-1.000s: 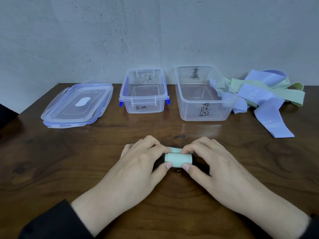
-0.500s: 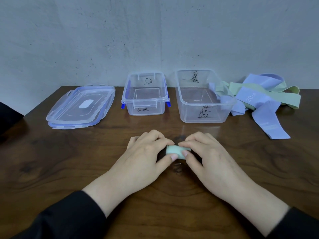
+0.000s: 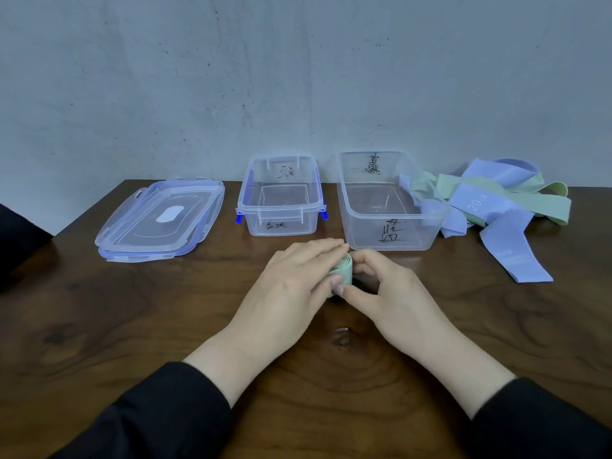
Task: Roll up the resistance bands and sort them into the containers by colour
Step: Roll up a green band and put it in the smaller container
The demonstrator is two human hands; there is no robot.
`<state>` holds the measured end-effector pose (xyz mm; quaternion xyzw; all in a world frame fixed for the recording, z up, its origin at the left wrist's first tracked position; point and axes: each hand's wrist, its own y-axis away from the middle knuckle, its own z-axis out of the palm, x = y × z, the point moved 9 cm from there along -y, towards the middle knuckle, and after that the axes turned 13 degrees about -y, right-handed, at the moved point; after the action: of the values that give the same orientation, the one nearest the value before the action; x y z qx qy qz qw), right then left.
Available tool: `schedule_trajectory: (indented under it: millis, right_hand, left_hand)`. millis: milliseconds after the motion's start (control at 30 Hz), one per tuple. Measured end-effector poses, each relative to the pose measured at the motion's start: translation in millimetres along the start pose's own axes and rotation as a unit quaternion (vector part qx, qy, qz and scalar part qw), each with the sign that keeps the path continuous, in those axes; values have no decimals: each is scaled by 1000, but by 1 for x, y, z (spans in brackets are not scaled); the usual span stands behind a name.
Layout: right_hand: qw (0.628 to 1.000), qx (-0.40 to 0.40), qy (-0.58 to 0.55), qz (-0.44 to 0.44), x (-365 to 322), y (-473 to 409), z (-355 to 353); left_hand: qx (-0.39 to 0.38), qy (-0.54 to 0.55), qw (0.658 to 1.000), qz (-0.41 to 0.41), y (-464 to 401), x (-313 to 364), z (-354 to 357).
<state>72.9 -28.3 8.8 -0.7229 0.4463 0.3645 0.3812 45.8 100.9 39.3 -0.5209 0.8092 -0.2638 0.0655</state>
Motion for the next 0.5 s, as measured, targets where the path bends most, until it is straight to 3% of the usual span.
schedule_trajectory:
  millis: [167,500]
  right_hand:
    - [999,9,30,19,7,-1,0]
    - [999,-5,-38,21,0,2,-3]
  left_hand:
    - [-70,-56,995,51,4,6,14]
    - [-58,-42,997,31,5,6,7]
